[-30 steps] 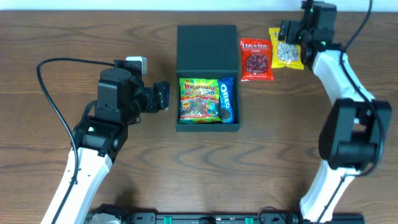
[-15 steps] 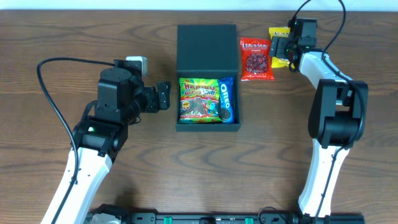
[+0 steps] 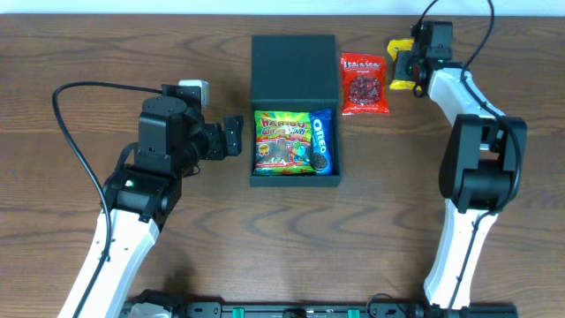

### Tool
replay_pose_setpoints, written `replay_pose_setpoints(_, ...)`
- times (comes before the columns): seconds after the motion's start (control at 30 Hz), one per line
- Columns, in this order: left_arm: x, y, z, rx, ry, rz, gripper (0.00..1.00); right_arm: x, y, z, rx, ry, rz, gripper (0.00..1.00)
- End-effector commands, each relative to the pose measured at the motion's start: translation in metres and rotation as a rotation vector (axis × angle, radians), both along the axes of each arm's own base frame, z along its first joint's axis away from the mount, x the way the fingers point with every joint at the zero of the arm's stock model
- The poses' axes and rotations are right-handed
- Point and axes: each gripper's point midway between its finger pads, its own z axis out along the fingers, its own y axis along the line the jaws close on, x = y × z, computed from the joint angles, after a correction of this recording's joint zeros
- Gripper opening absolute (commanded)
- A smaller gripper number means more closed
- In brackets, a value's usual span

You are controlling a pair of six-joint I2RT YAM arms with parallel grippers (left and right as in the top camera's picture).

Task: Pack container
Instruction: 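Reach the right gripper to the yellow sweets bag and grasp it, then carry the yellow bag into the box and release it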

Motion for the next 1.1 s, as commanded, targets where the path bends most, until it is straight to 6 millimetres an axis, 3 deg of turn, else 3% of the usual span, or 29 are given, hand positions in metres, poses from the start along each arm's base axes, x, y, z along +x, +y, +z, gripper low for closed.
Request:
replay_pose_setpoints(0.0, 0.001, 0.001, 0.007, 0.009, -0.021, -0.004, 0.98, -0.021, 0.004, -0.039, 0.019, 0.108, -0.009, 0.02)
replay_pose_setpoints(0.13, 0.000, 0.001, 0.007, 0.010, -0.018, -0.004, 0.98, -0.022, 0.004, -0.035, 0.032, 0.112, -0.026, 0.01)
replay_pose_setpoints(0.2, -0.001, 0.002, 0.009, 0.013, -0.025, -0.007, 0.98, -0.021, 0.004, -0.020, 0.031, 0.092, -0.026, 0.01)
replay_pose_setpoints(0.43, -0.011, 0.005, 0.024, 0.047, -0.078, -0.035, 0.98, -0.016, 0.007, 0.081, 0.027, -0.066, -0.017, 0.01)
replay_pose_setpoints(0.53, -0.015, 0.006, 0.031, 0.043, -0.096, -0.035, 0.98, -0.026, 0.023, 0.130, 0.028, -0.120, 0.011, 0.01)
replay_pose_setpoints(0.67, -0.025, 0.008, 0.032, 0.046, -0.083, -0.036, 0.97, -0.047, 0.056, 0.172, 0.032, -0.142, 0.070, 0.01)
replay_pose_setpoints(0.8, -0.036, 0.011, 0.035, 0.047, -0.080, -0.036, 0.97, -0.068, 0.092, 0.184, 0.056, -0.113, 0.118, 0.01)
replay_pose_setpoints(0.97, -0.049, 0.013, 0.048, 0.037, -0.112, -0.038, 0.97, -0.096, 0.142, 0.172, 0.170, -0.006, 0.154, 0.01)
replay_pose_setpoints(1.07, -0.060, 0.016, 0.056, 0.033, -0.134, -0.037, 0.97, -0.116, 0.185, 0.167, 0.269, 0.065, 0.251, 0.01)
